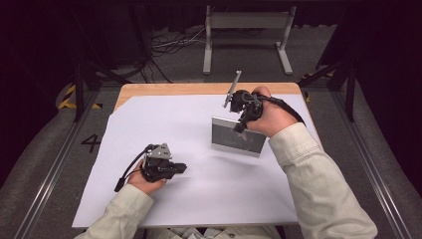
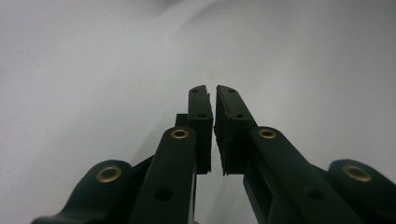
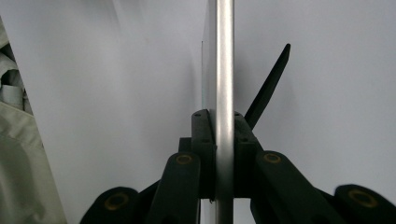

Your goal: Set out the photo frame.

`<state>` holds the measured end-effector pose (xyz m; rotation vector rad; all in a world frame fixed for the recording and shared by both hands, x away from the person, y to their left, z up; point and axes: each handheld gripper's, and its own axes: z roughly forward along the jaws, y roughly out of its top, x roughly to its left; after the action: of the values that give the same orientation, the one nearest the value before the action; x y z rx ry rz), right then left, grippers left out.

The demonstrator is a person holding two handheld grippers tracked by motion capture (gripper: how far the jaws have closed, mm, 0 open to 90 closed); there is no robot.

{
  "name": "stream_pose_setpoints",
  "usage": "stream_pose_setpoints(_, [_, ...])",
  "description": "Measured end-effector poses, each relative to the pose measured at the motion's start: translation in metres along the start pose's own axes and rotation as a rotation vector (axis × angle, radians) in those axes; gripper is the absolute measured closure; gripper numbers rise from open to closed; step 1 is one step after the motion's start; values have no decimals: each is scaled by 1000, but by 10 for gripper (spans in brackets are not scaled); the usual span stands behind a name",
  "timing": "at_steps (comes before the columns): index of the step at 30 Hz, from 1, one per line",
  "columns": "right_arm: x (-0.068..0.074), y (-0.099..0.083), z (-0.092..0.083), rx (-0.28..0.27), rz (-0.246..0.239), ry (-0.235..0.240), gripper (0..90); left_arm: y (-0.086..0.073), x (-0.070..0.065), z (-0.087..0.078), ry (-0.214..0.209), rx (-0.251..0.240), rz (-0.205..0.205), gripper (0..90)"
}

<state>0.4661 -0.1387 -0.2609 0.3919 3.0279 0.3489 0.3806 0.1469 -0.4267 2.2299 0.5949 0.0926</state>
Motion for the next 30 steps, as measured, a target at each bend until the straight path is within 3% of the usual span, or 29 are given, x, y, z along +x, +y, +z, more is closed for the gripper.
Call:
stream_pose_setpoints(11, [-7,7,11,15,-126,33,836,1,0,1,-7,1,-4,848])
stream_pose_setpoints(30, [-9,10,29,44,-250,104,836,1,1,3,-9,4,3,842])
